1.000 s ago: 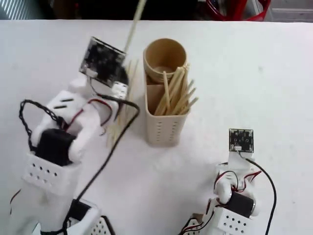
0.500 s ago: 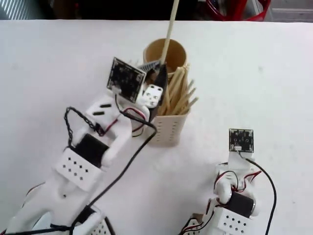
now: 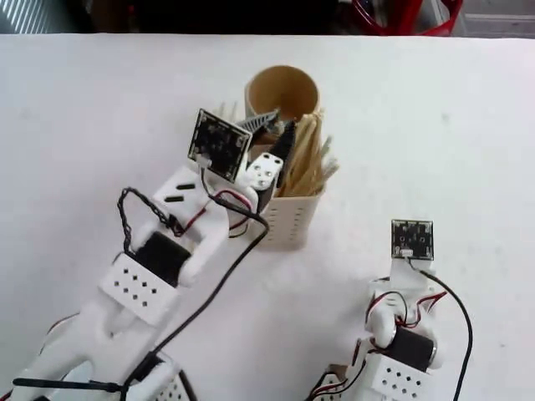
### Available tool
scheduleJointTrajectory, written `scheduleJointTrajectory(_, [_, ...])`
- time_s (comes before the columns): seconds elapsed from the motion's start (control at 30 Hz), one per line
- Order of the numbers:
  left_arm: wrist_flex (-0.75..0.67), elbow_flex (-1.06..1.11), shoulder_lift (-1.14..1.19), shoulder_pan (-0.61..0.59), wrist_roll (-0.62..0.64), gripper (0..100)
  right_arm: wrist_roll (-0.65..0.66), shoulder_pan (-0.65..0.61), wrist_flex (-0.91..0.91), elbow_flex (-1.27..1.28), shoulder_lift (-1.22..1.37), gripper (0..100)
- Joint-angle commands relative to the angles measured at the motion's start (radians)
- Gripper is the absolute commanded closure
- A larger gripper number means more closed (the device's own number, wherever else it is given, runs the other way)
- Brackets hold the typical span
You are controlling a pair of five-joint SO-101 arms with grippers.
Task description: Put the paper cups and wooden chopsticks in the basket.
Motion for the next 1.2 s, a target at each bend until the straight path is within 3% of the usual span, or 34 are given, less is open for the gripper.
scheduleJointTrajectory(0.0, [0.006, -0.017, -0.018, -0.007, 0.005, 90, -0.006, 0.010, -0.010, 0.009, -0.010, 96.3])
scheduleJointTrajectory(0.13, [0.130, -0.104, -0.019, -0.088, 0.009, 90, -0.006, 0.010, -0.010, 0.009, -0.010, 96.3])
scheduleJointTrajectory(0.33, [0.361, -0.288, -0.013, -0.348, 0.011, 90, -0.006, 0.010, -0.010, 0.009, -0.010, 96.3])
scheduleJointTrajectory(0.5, [0.388, -0.167, -0.007, -0.510, 0.002, 90, -0.006, 0.010, -0.010, 0.009, -0.010, 96.3])
scheduleJointTrajectory(0.63, [0.319, -0.017, 0.070, -0.519, -0.075, 90, -0.006, 0.010, -0.010, 0.009, -0.010, 96.3])
scheduleJointTrajectory(0.73, [0.276, -0.020, 0.211, -0.521, -0.121, 90, -0.006, 0.010, -0.010, 0.009, -0.010, 96.3])
scheduleJointTrajectory(0.93, [0.427, -0.276, 0.591, -0.483, -0.215, 90, -0.006, 0.010, -0.010, 0.009, -0.010, 96.3])
scheduleJointTrajectory(1.17, [0.571, -0.539, 0.951, -0.466, -0.203, 89, -0.006, 0.010, -0.010, 0.009, -0.010, 96.3])
